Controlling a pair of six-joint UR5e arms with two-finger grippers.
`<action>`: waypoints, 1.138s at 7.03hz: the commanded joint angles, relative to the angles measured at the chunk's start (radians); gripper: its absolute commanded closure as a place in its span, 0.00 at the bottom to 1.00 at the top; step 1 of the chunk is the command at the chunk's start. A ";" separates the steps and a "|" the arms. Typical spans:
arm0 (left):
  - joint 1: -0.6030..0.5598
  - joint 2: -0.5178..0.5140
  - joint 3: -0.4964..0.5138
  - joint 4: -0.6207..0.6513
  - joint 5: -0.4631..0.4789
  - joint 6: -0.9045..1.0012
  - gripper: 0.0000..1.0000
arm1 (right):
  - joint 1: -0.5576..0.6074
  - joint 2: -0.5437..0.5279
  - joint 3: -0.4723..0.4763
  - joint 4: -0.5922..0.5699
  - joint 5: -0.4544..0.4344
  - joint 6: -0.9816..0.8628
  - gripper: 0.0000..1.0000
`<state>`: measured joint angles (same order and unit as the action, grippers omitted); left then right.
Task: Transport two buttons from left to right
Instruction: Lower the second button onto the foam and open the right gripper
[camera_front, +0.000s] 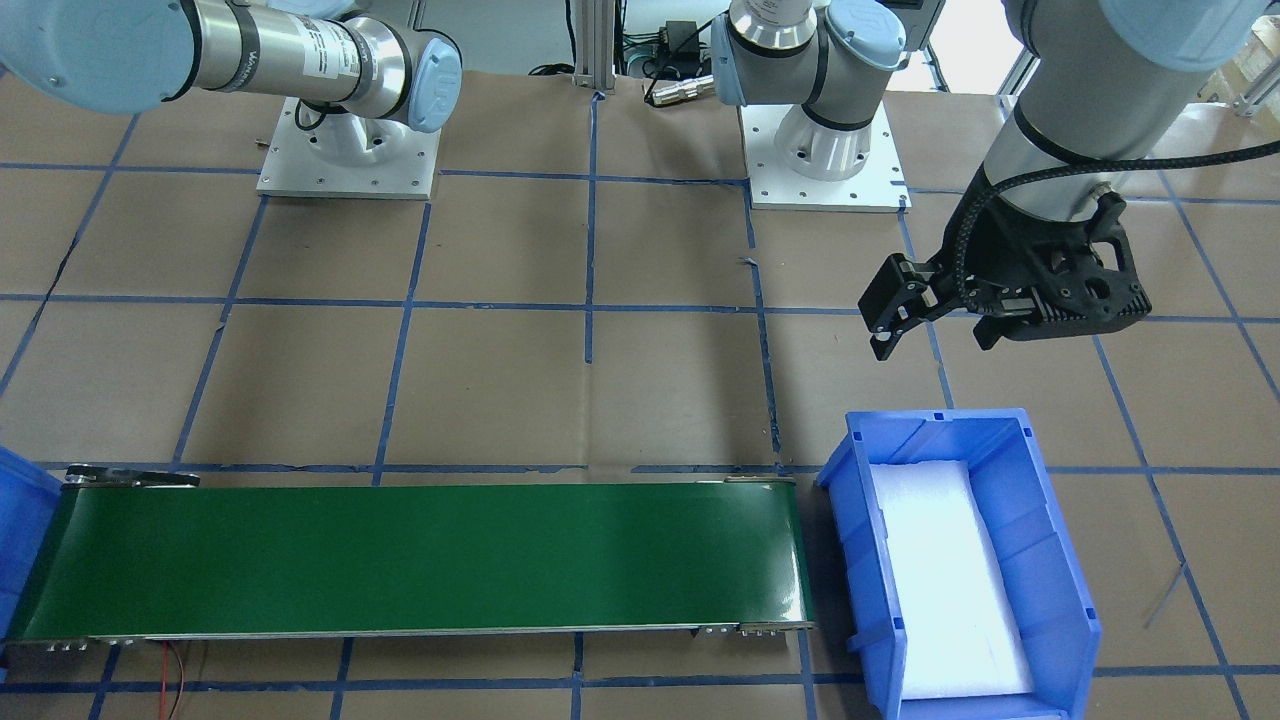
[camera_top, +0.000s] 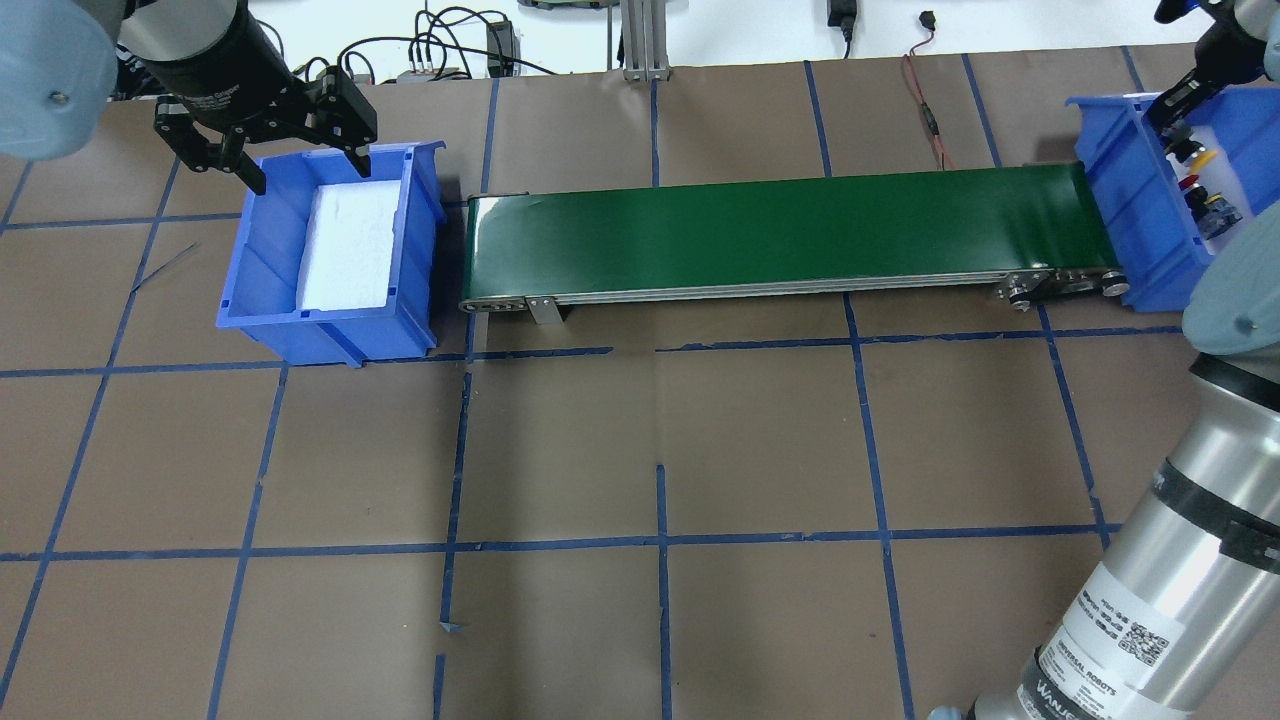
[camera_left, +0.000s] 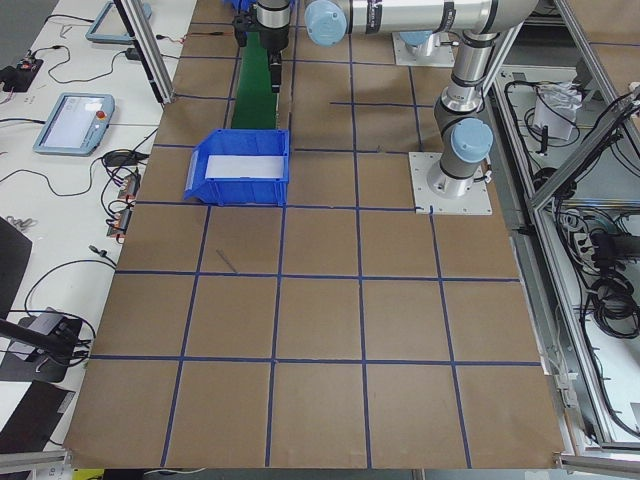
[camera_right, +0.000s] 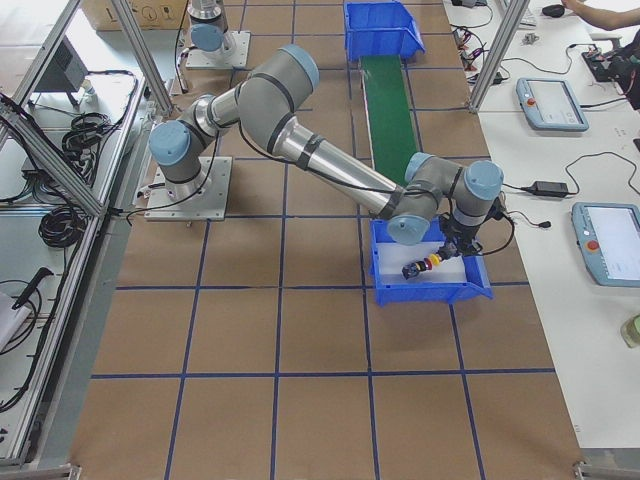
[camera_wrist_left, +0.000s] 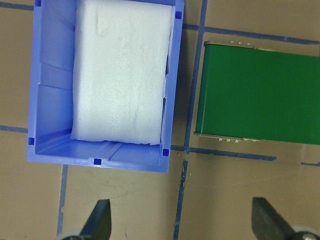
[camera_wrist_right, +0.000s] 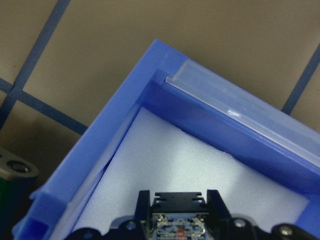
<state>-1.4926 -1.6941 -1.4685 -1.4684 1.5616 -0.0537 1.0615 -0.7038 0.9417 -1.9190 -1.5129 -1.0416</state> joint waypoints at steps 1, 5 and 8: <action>-0.001 -0.001 -0.009 0.000 0.002 0.002 0.00 | -0.005 0.009 -0.001 -0.003 0.000 0.000 0.96; 0.002 -0.001 -0.015 -0.001 0.003 0.011 0.00 | -0.008 0.014 -0.001 -0.009 0.000 -0.002 0.95; 0.000 -0.006 -0.010 -0.001 0.002 0.012 0.00 | -0.008 0.015 0.000 -0.005 0.000 -0.003 0.30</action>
<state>-1.4917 -1.6984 -1.4793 -1.4695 1.5632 -0.0428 1.0539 -0.6895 0.9406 -1.9278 -1.5132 -1.0427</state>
